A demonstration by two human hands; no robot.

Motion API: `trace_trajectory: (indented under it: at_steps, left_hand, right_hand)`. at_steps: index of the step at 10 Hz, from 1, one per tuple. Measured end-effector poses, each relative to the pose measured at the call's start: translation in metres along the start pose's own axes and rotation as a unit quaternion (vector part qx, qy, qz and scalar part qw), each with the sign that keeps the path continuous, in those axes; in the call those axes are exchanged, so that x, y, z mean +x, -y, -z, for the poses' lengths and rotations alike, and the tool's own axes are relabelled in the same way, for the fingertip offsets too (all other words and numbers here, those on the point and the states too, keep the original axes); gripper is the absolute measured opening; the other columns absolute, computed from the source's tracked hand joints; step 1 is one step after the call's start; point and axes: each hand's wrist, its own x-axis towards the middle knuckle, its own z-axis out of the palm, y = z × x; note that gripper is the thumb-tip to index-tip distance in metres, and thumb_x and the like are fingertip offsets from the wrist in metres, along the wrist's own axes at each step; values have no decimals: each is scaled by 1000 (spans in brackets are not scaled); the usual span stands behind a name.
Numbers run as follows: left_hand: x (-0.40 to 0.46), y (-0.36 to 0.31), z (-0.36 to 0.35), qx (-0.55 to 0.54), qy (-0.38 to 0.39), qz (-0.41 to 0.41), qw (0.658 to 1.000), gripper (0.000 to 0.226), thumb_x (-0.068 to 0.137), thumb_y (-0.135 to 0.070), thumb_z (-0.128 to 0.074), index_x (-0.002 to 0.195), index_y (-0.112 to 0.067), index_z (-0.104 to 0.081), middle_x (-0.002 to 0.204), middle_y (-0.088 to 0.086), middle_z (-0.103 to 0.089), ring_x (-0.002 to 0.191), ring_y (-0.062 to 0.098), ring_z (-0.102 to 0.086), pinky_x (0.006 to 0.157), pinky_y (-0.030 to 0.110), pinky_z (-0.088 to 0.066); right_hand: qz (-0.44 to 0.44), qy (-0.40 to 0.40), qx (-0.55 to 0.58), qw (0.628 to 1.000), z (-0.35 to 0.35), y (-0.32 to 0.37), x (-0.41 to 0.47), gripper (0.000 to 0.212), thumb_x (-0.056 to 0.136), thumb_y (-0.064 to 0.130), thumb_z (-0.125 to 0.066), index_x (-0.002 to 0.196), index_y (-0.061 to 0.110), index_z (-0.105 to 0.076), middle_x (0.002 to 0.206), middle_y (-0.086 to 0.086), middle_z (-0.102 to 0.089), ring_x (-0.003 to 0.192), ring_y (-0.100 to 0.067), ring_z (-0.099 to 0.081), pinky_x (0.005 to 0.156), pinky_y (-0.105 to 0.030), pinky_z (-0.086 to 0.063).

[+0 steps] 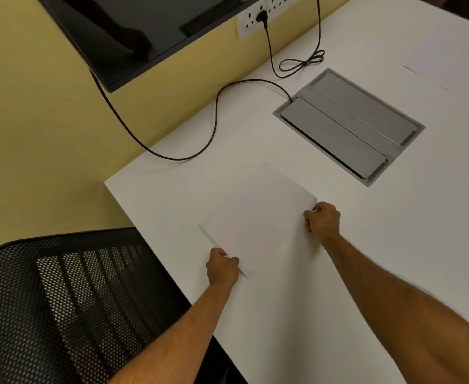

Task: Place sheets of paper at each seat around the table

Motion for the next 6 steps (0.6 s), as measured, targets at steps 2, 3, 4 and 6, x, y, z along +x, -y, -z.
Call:
trace_trajectory:
  at_steps: [2, 3, 4, 6]
  left_hand:
    - [2, 4, -1, -28, -19, 9, 999, 28, 81, -12, -74, 98, -16, -53, 99, 7, -63, 84, 28, -67, 78, 46, -60]
    - [-3, 1, 1, -24, -26, 6, 999, 29, 84, -14, -74, 103, -13, -52, 102, 8, -62, 85, 28, -64, 71, 36, -54]
    - [-3, 0, 1, -15, -32, 2, 999, 33, 86, -16, -73, 109, -11, -50, 104, 7, -58, 86, 26, -59, 70, 33, -47]
    - [-13, -4, 8, -1, -39, 6, 999, 42, 88, -17, -72, 121, -11, -48, 108, 7, -54, 90, 26, -57, 73, 34, -48]
  right_hand:
    - [-8, 7, 5, 1000, -2, -6, -9, 6, 78, 9, -67, 73, 7, -65, 61, -12, -70, 44, -26, -63, 65, -38, -61]
    - [-9, 15, 9, 1000, -2, -9, -11, 6, 80, 9, -68, 75, 6, -67, 61, -12, -70, 44, -24, -63, 67, -38, -62]
    - [-5, 17, 10, 1000, -3, -13, -10, 5, 80, 13, -69, 77, 9, -69, 62, -12, -71, 45, -25, -64, 70, -40, -62]
    - [-8, 28, 34, 999, -1, -17, -12, 11, 80, 12, -70, 89, 9, -74, 63, -11, -72, 46, -23, -64, 71, -42, -63]
